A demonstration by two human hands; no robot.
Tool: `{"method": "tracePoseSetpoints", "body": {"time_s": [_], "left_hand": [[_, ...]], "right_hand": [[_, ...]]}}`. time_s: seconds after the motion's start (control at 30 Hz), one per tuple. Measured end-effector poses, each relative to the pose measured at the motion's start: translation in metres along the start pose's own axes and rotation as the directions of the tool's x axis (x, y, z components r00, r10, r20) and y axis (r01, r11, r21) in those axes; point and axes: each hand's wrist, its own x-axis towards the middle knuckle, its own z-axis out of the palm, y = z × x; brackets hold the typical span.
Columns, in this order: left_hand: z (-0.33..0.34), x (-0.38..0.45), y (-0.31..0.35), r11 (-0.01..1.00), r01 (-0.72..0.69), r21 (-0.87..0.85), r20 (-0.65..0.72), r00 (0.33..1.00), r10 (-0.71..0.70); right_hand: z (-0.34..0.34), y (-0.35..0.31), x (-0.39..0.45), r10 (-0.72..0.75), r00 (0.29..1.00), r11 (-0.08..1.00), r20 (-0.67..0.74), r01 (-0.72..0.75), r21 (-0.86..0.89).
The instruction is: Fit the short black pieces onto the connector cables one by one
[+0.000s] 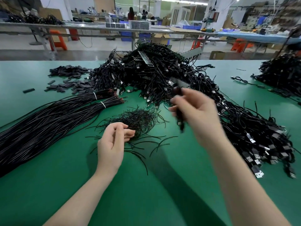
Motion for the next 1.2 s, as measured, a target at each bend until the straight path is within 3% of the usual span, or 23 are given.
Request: {"method": "tracePoseSetpoints", "body": {"time_s": [0.07, 0.13, 0.2, 0.23, 0.3, 0.37, 0.4, 0.47, 0.53, 0.63, 0.7, 0.77, 0.87, 0.93, 0.97, 1.03, 1.1, 1.13, 1.2], "left_hand": [[-0.005, -0.001, -0.005, 0.989, -0.063, 0.137, -0.025, 0.997, 0.067], [-0.007, 0.0, -0.009, 0.979, -0.087, 0.185, -0.066, 0.993, 0.101], [-0.005, 0.0, -0.012, 0.979, -0.084, 0.185, -0.092, 0.99, 0.103], [-0.004, 0.0, -0.013, 0.98, -0.079, 0.181, -0.093, 0.991, 0.097], [-0.003, -0.001, -0.013, 0.979, -0.077, 0.191, -0.084, 0.992, 0.095], [-0.003, -0.002, -0.014, 0.976, -0.084, 0.2, -0.068, 0.993, 0.099], [-0.003, -0.003, -0.014, 0.976, -0.085, 0.2, -0.061, 0.993, 0.099], [-0.004, -0.004, -0.014, 0.976, -0.075, 0.205, -0.054, 0.995, 0.088], [-0.003, -0.005, -0.013, 0.975, -0.068, 0.21, -0.047, 0.996, 0.08], [-0.002, -0.008, -0.01, 0.972, -0.075, 0.223, -0.058, 0.994, 0.09], [-0.003, -0.006, -0.004, 0.959, -0.106, 0.263, -0.107, 0.985, 0.138], [-0.006, 0.012, 0.007, 0.932, -0.105, 0.345, -0.174, 0.969, 0.174], [-0.025, 0.064, 0.014, 0.873, 0.048, 0.485, -0.195, 0.979, 0.055], [-0.049, 0.096, 0.011, 0.74, 0.123, 0.662, -0.154, 0.988, -0.027], [-0.063, 0.107, 0.007, 0.61, 0.103, 0.786, -0.114, 0.993, -0.021], [-0.092, 0.12, -0.004, 0.227, -0.023, 0.974, 0.026, 1.0, -0.013], [-0.117, 0.125, -0.015, -0.098, -0.132, 0.986, 0.118, 0.983, -0.144], [-0.126, 0.126, -0.02, -0.165, -0.144, 0.976, 0.109, 0.973, -0.203], [-0.137, 0.127, -0.026, -0.122, -0.09, 0.988, 0.06, 0.97, -0.234]], "right_hand": [[-0.037, -0.012, 0.001, -0.179, 0.962, 0.933, -0.206, 0.099, -0.347], [-0.079, -0.016, 0.006, -0.37, 0.881, 0.674, -0.294, 0.037, -0.738], [-0.122, -0.006, 0.012, -0.426, 0.848, 0.411, -0.316, -0.129, -0.902], [-0.14, 0.004, 0.014, -0.377, 0.871, 0.322, -0.314, -0.195, -0.927], [-0.159, 0.027, 0.016, -0.117, 0.927, 0.163, -0.357, -0.336, -0.928], [-0.161, 0.046, 0.014, 0.148, 0.909, -0.006, -0.391, -0.394, -0.919], [-0.16, 0.051, 0.013, 0.192, 0.902, -0.055, -0.386, -0.383, -0.922], [-0.149, 0.052, 0.014, 0.159, 0.916, -0.036, -0.369, -0.368, -0.929], [-0.129, 0.051, 0.013, 0.0, 0.943, 0.024, -0.332, -0.332, -0.943], [-0.071, 0.052, 0.007, -0.146, 0.981, 0.211, -0.131, -0.099, -0.973], [-0.027, 0.063, 0.0, -0.1, 0.995, 0.397, -0.01, 0.031, -0.917], [0.012, 0.079, -0.008, -0.026, 0.998, 0.575, 0.052, 0.057, -0.816], [0.045, 0.102, -0.022, -0.01, 0.999, 0.704, 0.037, 0.033, -0.709], [0.05, 0.112, -0.026, -0.042, 0.999, 0.72, -0.014, 0.02, -0.694], [0.05, 0.116, -0.027, -0.054, 0.998, 0.72, -0.035, 0.014, -0.694], [0.046, 0.121, -0.028, -0.057, 0.997, 0.725, -0.058, 0.001, -0.688], [0.044, 0.123, -0.026, -0.031, 0.998, 0.731, -0.062, -0.02, -0.682], [0.043, 0.124, -0.026, -0.021, 0.997, 0.733, -0.068, -0.03, -0.679], [0.043, 0.125, -0.024, -0.016, 0.997, 0.732, -0.076, -0.04, -0.68]]}}
